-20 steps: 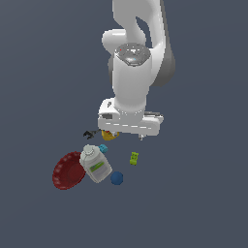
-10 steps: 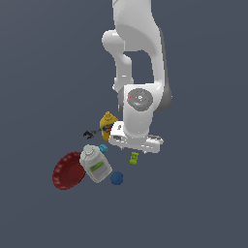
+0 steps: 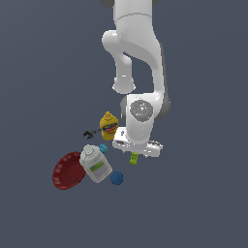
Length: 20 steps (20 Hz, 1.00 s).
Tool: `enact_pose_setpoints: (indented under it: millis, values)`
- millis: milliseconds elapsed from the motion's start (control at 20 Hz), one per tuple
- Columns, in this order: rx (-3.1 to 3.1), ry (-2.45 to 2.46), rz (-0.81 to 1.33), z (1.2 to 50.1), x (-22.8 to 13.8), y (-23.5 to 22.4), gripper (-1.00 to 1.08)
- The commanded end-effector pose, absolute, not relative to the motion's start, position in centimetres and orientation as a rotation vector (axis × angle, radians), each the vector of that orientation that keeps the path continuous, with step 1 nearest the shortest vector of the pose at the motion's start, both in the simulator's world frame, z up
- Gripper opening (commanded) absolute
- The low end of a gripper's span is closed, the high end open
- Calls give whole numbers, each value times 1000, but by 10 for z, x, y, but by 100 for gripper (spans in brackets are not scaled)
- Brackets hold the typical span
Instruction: Pick up a designated object from a clutter of objects.
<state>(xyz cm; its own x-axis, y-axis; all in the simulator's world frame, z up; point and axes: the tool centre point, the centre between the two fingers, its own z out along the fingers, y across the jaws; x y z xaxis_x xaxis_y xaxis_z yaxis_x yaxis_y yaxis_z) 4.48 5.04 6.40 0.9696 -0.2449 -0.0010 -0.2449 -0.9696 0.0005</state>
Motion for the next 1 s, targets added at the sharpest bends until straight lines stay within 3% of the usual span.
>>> enact_pose_setpoints:
  millis: [0, 900, 950]
  values:
    - [3117, -388, -2, 64, 45, 50, 100]
    - [3117, -391, 0, 12, 45, 51, 100]
    - [3117, -391, 0, 12, 45, 51, -100]
